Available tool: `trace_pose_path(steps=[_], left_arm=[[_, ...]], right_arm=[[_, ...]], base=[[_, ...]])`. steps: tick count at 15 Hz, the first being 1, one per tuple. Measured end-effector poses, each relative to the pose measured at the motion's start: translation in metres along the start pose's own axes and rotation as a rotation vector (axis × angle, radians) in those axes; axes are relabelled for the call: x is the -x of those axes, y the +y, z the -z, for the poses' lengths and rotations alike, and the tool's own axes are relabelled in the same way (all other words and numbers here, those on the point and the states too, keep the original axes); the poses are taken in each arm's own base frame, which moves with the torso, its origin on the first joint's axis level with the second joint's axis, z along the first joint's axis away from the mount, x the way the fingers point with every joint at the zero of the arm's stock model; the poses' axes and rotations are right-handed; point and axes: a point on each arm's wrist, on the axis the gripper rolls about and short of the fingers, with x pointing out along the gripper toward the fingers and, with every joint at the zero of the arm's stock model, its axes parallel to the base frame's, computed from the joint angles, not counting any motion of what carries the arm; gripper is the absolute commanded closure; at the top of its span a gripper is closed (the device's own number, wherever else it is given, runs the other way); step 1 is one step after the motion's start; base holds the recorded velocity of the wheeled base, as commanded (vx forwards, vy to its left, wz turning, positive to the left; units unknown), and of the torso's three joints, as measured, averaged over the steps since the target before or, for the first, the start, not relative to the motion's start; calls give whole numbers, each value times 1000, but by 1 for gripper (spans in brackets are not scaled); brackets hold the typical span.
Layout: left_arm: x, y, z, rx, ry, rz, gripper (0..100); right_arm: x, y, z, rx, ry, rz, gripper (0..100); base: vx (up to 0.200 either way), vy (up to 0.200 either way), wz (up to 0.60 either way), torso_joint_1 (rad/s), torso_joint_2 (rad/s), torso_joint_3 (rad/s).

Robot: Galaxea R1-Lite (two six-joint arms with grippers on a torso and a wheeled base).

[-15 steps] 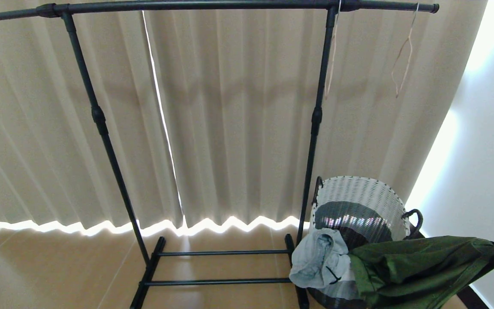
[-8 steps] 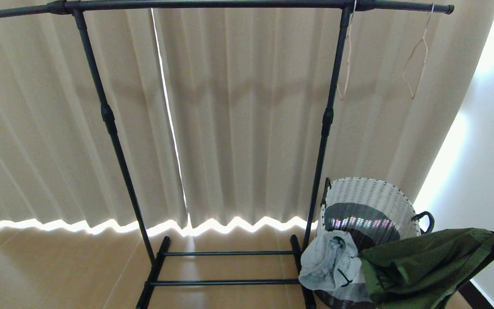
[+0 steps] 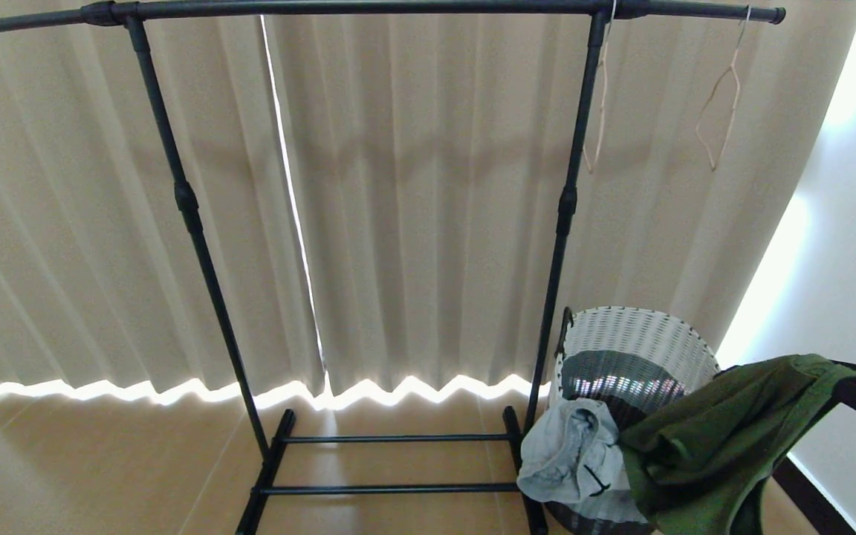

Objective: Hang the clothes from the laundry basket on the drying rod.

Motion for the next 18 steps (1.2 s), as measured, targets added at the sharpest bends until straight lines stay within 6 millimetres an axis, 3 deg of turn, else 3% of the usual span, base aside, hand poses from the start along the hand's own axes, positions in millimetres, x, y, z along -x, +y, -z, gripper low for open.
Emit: trace_pose_path(steps=[5, 8, 10, 13, 15, 18], left_arm=[[-51, 22, -60, -18, 118, 202, 0], [-96, 32, -83, -20, 200, 286, 0], [-129, 25, -89, -31, 243, 354, 0], [-183, -8, -94, 9, 252, 374, 0], [-217, -45, -89, 66, 288, 334, 0], [-242, -107, -72, 123, 383, 413, 0]], right_arm=[[-11, 14, -36, -102, -68, -153, 100], [-17, 15, -49, -96, -87, -168, 100], [-22, 14, -52, -97, -84, -169, 100], [-29, 13, -54, -99, -79, -169, 100], [-31, 13, -59, -94, -107, -169, 100], [-37, 14, -64, -84, -145, -179, 100]], base=[[0, 0, 0, 0, 0, 0], [0, 0, 0, 0, 0, 0], [0, 0, 0, 0, 0, 0], [0, 0, 0, 0, 0, 0], [0, 0, 0, 0, 0, 0], [0, 0, 0, 0, 0, 0]])
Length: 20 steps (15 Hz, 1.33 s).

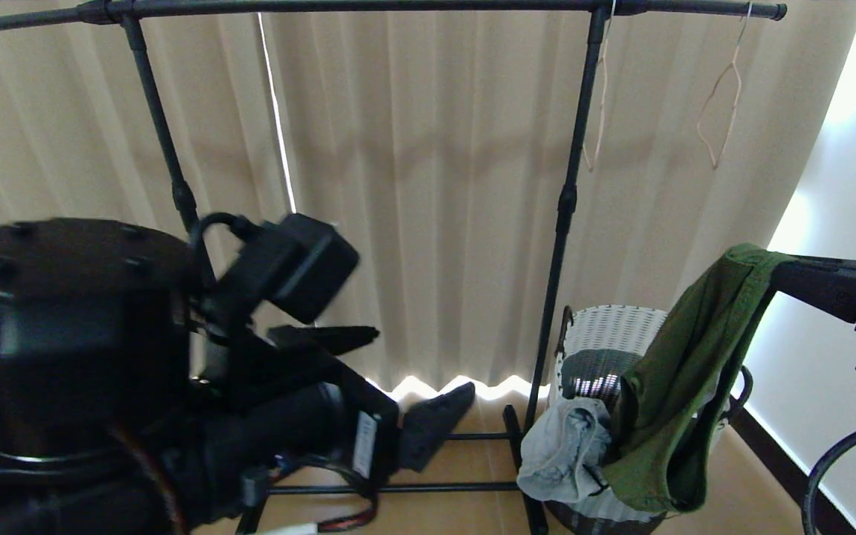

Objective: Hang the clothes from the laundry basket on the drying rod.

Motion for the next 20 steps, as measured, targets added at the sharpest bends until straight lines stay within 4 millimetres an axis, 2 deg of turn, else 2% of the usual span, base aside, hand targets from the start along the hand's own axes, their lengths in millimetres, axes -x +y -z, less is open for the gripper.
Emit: trace_pose_path(steps=[3, 5, 9, 12, 15, 20], left_arm=[[-41, -45, 11, 64, 37, 77, 0], [-65, -69, 17, 81, 47, 90, 0], [-115, -100, 22, 131, 41, 30, 0], [-143, -106, 30, 149, 48, -3, 0], [-166, -96, 39, 148, 64, -77, 0], [-179, -84, 58, 117, 152, -128, 0]], right_arm=[[-8, 1, -4, 1, -43, -21, 100], [-12, 4, -6, -20, -59, -41, 100], [-14, 5, -12, -33, -74, -53, 100], [-13, 6, -13, -32, -78, -54, 100], [-12, 6, -13, -32, -78, -60, 100], [-10, 7, -11, -32, -73, -72, 100]], base=[[0, 0, 0, 0, 0, 0], [0, 0, 0, 0, 0, 0], [0, 0, 0, 0, 0, 0], [0, 0, 0, 0, 0, 0], [0, 0, 0, 0, 0, 0], [0, 0, 0, 0, 0, 0]])
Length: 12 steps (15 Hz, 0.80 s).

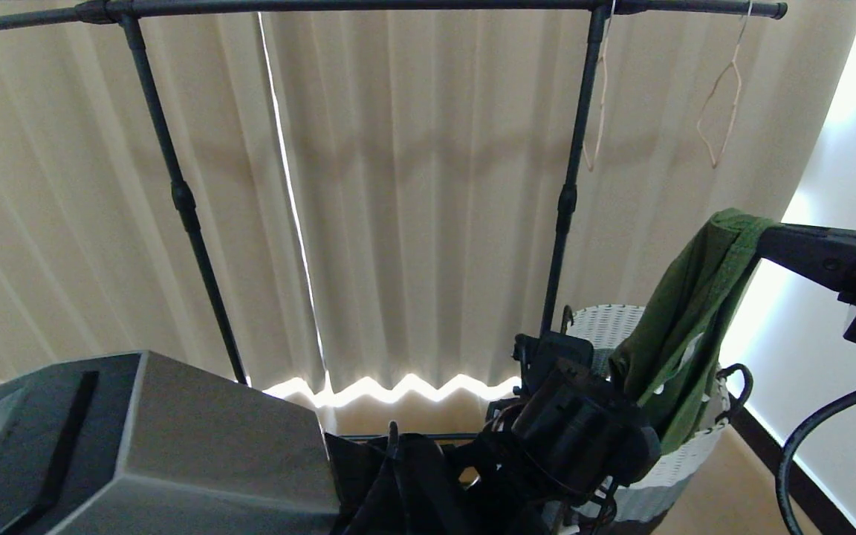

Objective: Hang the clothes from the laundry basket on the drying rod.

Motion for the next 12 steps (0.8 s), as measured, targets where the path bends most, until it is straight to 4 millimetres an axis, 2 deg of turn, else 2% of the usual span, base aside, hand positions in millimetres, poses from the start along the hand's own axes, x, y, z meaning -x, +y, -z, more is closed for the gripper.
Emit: trace_pose_path(steps=[1, 6, 9, 12], left_arm=[[-1, 0, 1, -3, 6, -1, 100], [6, -5, 12, -29, 6, -25, 100], [35, -17, 20, -55, -37, 23, 100], [73, -14, 36, -81, -44, 77, 100]], right_arm=[[1, 0, 2, -2, 6, 0, 100], [4, 0, 5, -3, 9, 3, 100], [-1, -2, 5, -8, 18, 12, 100], [-3, -4, 12, -21, 43, 18, 100]], base=[[0, 0, 0, 0, 0, 0], [0, 0, 0, 0, 0, 0], [0, 0, 0, 0, 0, 0], [0, 0, 0, 0, 0, 0]])
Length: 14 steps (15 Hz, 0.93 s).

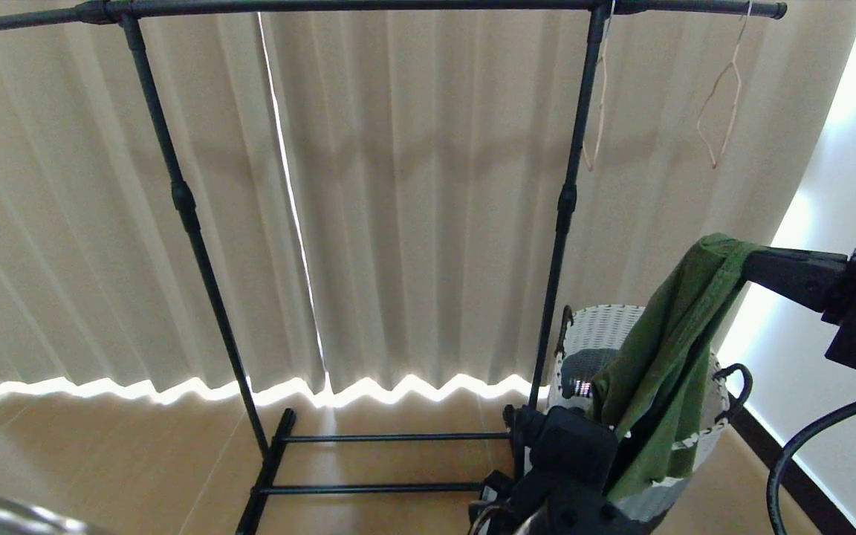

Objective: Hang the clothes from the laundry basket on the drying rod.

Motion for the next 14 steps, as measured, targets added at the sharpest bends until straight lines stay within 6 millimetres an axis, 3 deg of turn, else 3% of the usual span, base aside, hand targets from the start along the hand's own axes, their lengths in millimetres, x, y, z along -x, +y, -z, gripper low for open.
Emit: trace_pose_path(steps=[3, 8, 11, 14], left_arm=[[39, 33, -24, -10, -51, 21, 100], [107, 130, -100, 16, -202, 36, 100], [133, 152, -131, 2, -334, -31, 100], [142, 164, -153, -70, -405, -98, 100]], right_arm=[[-2, 0, -8, 6, -24, -3, 100], [-10, 1, -34, 27, -93, -11, 100], [-19, 0, -48, 45, -155, -16, 100], [-26, -12, -54, 60, -199, 28, 100]], base=[[0, 0, 0, 0, 0, 0], [0, 0, 0, 0, 0, 0], [0, 0, 0, 0, 0, 0], [0, 0, 0, 0, 0, 0]])
